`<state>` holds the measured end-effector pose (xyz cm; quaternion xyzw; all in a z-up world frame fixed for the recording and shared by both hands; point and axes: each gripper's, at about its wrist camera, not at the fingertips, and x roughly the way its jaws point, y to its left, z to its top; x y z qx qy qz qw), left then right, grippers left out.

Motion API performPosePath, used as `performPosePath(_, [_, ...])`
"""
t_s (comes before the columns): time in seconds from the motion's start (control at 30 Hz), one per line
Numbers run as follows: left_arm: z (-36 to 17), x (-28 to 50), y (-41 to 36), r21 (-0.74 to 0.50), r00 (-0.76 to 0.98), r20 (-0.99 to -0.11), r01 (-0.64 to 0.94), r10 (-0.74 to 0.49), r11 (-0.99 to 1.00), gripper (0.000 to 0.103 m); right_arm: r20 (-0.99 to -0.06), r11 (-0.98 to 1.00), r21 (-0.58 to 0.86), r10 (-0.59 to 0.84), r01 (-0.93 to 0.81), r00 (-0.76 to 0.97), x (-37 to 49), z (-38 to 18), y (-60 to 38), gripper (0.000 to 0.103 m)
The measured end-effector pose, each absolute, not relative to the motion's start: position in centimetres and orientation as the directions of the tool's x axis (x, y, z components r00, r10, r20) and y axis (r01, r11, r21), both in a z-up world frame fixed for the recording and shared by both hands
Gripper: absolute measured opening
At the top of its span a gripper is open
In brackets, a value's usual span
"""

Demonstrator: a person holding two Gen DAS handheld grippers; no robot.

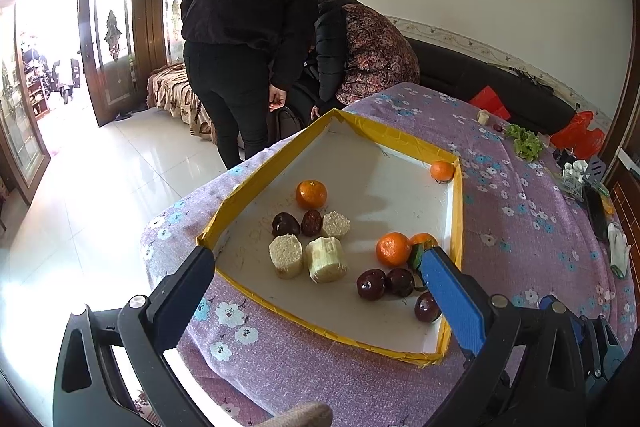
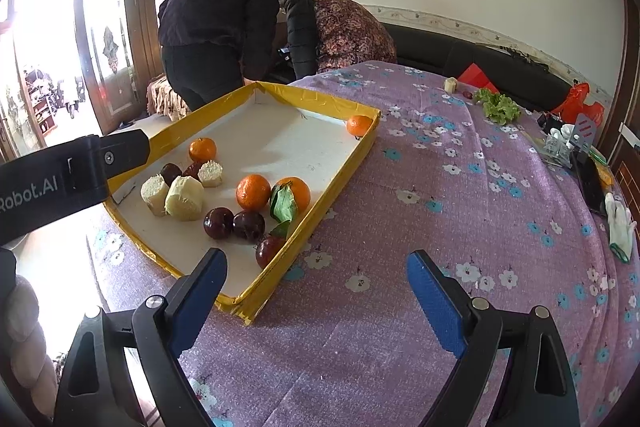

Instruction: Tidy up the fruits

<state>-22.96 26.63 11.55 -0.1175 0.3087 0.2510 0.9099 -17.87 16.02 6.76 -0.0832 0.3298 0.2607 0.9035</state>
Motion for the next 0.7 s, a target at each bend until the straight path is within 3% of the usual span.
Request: performPosePath(0.7, [10.83, -22.87, 26.88, -0.062, 0.667, -0.646, -0.530, 0.371, 0.846, 0.103, -0.650, 0.851, 0.016, 0.408, -0.525, 0.641, -18.15, 6.49, 16.34, 0.095])
